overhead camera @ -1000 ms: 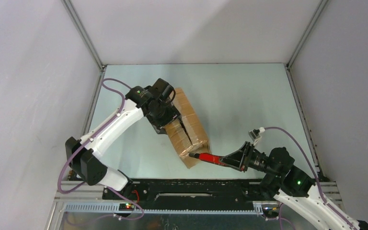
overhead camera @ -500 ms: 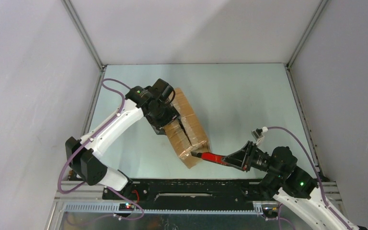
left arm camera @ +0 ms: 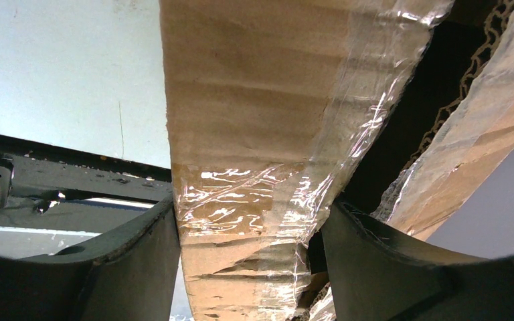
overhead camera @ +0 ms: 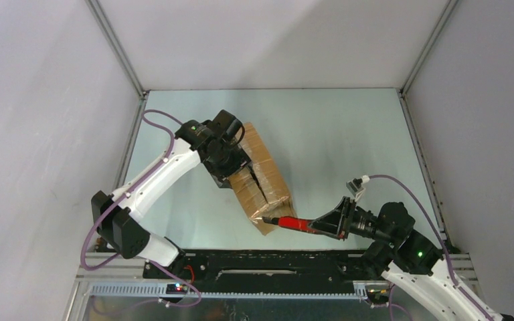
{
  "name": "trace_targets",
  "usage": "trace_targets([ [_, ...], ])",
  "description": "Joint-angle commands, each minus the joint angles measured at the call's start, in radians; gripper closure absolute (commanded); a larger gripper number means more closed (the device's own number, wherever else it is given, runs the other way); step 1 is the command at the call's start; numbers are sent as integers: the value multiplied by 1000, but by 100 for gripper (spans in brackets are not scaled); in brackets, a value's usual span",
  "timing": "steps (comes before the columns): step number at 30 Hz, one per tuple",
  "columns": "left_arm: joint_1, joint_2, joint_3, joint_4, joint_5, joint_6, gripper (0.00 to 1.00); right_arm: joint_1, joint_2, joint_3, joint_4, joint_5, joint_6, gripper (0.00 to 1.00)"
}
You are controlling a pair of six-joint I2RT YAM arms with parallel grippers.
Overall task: Unpack the express box
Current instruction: Cut the express box at the center of the board.
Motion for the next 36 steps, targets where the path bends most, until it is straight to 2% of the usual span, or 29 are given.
trace_targets([
  [1, -2, 6, 22, 19, 26, -5, 100, -3, 1, 61, 17, -41, -17, 100],
  [22, -2, -6, 14, 31, 42, -10, 100, 34, 113, 35, 161, 33, -3, 100],
  [36, -2, 7, 20, 27, 52, -14, 100, 46, 71, 35, 48, 35, -24, 100],
])
